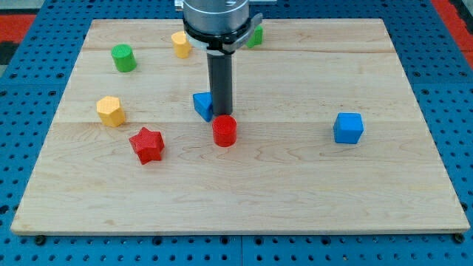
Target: Push the blue cube slightly towards the center of the board
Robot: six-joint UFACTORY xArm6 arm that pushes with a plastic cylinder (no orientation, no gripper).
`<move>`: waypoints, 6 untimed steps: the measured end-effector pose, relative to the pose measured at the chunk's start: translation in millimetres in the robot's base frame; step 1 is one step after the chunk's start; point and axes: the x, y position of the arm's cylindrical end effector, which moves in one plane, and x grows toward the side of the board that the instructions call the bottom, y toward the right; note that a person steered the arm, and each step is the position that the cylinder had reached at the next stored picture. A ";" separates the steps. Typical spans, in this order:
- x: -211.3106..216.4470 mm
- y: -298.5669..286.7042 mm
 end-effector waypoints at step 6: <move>53.3 255.0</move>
